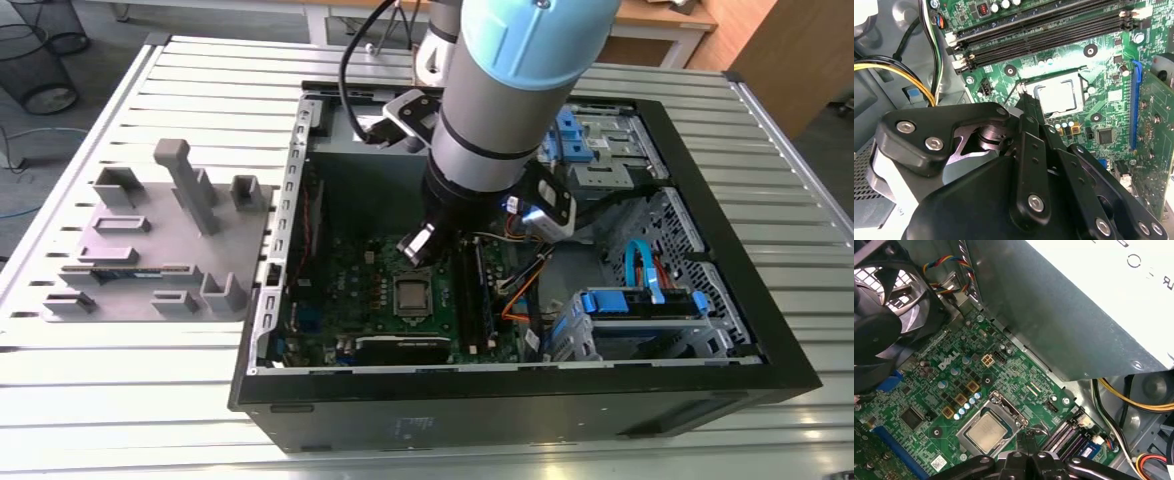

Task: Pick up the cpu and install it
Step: 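Close the cpu cover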

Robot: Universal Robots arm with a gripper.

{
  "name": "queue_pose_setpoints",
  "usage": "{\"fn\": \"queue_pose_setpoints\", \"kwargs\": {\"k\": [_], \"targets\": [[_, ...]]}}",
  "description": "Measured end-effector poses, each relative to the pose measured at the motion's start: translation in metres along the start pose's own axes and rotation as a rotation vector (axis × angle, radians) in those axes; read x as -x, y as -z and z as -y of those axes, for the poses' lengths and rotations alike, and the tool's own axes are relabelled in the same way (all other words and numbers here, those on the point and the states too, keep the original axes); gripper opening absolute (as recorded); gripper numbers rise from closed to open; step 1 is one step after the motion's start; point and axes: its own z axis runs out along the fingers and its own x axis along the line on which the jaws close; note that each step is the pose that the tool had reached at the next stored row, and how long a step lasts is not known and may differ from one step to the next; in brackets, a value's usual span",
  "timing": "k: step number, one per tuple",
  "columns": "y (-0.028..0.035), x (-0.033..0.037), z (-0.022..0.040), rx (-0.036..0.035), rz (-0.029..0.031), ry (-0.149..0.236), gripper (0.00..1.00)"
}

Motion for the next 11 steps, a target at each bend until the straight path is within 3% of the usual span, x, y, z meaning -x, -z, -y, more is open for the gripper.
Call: {"fn": "queue_pose_setpoints", "kwargs": {"k": [11], "targets": [[-0.0006,-0.0021,-0.0019,-0.0006,0.0005,0.0,0.11]]}}
